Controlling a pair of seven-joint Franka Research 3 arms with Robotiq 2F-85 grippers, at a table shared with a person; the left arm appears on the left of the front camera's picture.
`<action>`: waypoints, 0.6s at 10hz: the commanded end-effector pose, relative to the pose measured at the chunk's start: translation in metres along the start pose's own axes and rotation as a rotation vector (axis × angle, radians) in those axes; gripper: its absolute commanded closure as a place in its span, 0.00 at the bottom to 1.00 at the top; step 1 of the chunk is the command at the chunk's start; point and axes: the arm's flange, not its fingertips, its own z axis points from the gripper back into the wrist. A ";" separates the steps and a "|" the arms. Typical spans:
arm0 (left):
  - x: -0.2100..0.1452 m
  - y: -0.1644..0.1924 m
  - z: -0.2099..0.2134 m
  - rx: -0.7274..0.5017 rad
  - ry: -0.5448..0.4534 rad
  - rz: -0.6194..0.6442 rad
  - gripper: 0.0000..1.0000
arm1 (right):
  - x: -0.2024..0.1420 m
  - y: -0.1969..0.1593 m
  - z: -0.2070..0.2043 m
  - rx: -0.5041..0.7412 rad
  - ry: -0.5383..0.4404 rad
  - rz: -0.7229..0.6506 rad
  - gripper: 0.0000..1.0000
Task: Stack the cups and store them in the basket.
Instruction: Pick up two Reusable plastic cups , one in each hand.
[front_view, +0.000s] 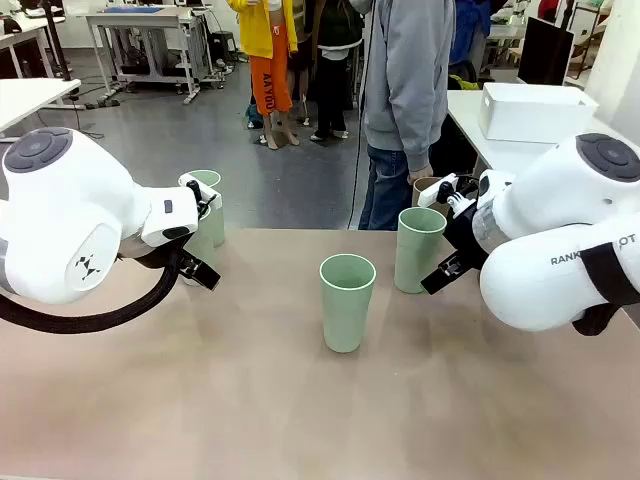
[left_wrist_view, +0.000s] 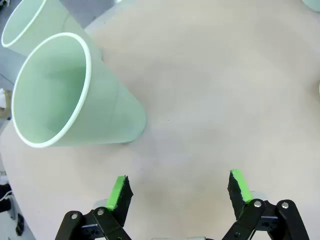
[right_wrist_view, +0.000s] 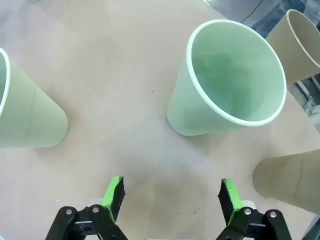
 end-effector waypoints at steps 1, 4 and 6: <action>0.000 0.000 0.000 0.000 0.000 0.000 0.00 | 0.000 0.000 0.000 0.000 0.000 0.000 0.00; 0.000 0.000 0.000 0.000 0.000 0.000 0.00 | 0.000 0.000 0.000 0.000 0.000 0.000 0.00; 0.000 0.000 0.000 0.000 0.000 0.000 0.00 | 0.000 0.000 0.000 0.000 0.000 0.000 0.00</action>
